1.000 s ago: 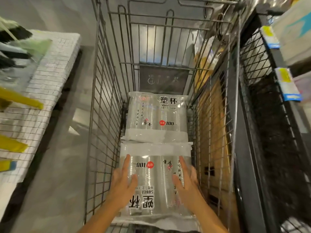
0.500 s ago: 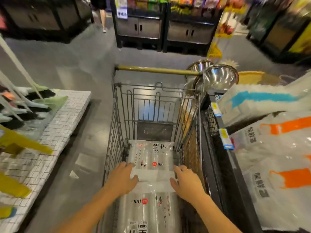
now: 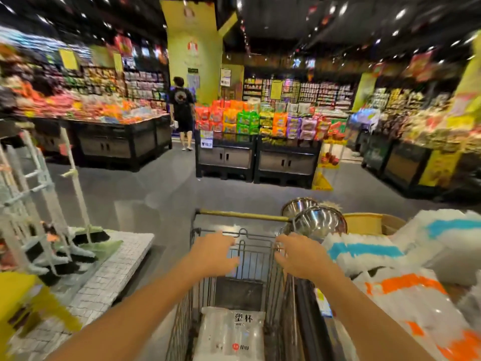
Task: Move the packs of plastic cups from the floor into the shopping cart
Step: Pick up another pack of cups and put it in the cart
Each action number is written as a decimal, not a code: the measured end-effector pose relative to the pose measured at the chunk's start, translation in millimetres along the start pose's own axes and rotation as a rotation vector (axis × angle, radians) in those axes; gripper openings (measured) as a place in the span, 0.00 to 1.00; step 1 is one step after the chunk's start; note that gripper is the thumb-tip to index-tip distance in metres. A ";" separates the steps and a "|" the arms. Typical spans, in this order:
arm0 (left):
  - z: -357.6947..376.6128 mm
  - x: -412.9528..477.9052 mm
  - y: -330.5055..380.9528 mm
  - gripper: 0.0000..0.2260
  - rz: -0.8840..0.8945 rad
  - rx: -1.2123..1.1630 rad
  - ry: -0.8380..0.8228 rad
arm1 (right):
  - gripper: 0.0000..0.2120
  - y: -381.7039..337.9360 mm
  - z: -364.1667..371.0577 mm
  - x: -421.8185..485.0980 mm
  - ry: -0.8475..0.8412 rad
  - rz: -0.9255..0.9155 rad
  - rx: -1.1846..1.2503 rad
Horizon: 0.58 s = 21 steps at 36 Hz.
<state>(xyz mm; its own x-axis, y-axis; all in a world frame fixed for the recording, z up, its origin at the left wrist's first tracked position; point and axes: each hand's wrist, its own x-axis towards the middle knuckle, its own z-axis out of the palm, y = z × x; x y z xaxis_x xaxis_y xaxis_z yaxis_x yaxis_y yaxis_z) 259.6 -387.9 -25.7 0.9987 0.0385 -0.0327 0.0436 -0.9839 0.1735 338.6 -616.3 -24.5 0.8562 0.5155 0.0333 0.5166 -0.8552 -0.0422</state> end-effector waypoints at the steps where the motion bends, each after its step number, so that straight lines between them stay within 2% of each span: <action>1: -10.3 -1.9 5.8 0.25 0.018 0.010 0.010 | 0.20 1.0 -9.1 -2.0 0.021 0.000 -0.010; 11: -55.4 -4.2 50.7 0.24 0.204 0.067 0.055 | 0.20 6.3 -48.0 -38.5 0.102 0.071 0.017; 16: -66.9 3.3 72.0 0.23 0.319 0.078 0.018 | 0.18 8.3 -56.5 -70.5 0.116 0.230 0.059; 21: -67.9 4.7 103.5 0.21 0.511 0.051 -0.042 | 0.22 6.9 -61.5 -125.7 0.105 0.468 0.060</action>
<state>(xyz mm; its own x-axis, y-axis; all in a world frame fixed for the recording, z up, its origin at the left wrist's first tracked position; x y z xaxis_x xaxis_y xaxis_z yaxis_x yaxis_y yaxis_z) 270.5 -477.6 59.0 0.8901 -0.4558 0.0036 -0.4524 -0.8824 0.1292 234.1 -690.3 32.4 0.9931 0.0652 0.0978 0.0780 -0.9879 -0.1340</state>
